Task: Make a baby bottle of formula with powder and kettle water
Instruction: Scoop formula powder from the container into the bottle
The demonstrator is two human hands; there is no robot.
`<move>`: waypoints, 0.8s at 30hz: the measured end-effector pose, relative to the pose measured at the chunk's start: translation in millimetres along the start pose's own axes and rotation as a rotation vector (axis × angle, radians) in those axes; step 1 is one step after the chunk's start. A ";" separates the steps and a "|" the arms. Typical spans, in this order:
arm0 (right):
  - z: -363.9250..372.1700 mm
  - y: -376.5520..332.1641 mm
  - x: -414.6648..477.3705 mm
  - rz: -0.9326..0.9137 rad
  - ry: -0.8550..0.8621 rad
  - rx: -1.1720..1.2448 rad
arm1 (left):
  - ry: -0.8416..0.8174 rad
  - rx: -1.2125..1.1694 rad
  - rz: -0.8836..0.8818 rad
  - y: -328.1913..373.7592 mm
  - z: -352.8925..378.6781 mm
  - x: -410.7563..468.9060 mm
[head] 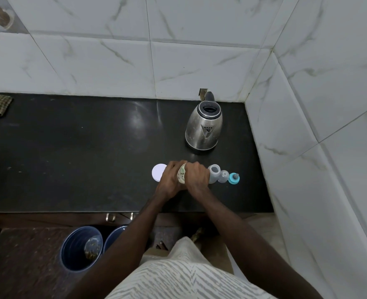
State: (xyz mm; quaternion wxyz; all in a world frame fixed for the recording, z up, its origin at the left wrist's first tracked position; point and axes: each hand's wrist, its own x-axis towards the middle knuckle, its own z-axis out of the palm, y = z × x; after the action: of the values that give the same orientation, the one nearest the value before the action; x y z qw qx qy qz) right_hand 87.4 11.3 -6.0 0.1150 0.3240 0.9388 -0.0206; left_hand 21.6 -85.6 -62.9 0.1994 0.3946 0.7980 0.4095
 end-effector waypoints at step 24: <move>-3.7 36.3 0.1 -0.636 0.042 -0.332 | -0.092 0.088 0.052 12.6 -12.9 6.4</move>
State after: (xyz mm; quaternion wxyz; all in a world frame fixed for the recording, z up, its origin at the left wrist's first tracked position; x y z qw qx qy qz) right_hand 108.8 40.5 -1.1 0.1348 -0.0071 0.9854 0.1040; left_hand 15.3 -82.5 -45.1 0.2074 0.4420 0.7948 0.3604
